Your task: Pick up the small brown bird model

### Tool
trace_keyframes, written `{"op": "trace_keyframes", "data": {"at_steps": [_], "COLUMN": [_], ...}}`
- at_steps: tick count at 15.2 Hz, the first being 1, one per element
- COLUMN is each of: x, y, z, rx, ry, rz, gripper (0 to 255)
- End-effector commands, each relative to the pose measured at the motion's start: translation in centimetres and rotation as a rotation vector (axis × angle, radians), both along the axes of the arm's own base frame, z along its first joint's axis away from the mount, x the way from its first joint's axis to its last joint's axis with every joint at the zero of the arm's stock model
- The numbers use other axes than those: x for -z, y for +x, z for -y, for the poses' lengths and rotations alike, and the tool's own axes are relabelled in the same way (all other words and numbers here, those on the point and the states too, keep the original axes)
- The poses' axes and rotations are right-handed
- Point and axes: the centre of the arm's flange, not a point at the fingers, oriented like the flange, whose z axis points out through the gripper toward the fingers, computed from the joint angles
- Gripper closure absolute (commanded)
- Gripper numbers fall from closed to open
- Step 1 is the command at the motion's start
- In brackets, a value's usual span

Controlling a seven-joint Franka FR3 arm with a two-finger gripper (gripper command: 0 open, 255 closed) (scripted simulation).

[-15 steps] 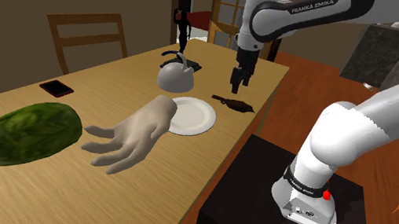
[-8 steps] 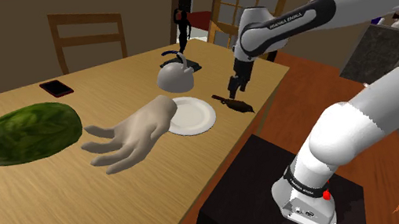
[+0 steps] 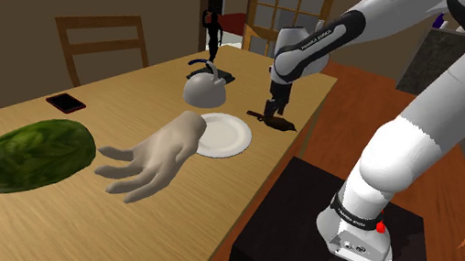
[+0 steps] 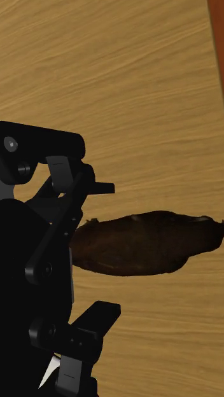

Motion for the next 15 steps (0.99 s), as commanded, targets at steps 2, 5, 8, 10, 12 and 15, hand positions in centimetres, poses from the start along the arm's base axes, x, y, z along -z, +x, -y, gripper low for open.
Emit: {"op": "trace_keyframes", "data": {"at_steps": [2,5,8,10,12,15], "x": [1.4,1.5,1.5,1.5,1.5,0.4], "y": [-0.1,-0.1,-0.1,-0.1,-0.1,-0.1], "z": [0.0,0.0,0.0,0.0,0.0,0.0], "rx": [0.0,0.0,0.0,0.0,0.0,0.0], "ry": [0.0,0.0,0.0,0.0,0.0,0.0], "rz": [0.001,0.001,0.001,0.001,0.001,0.001], "gripper": [0,255,255,255,255,255]}}
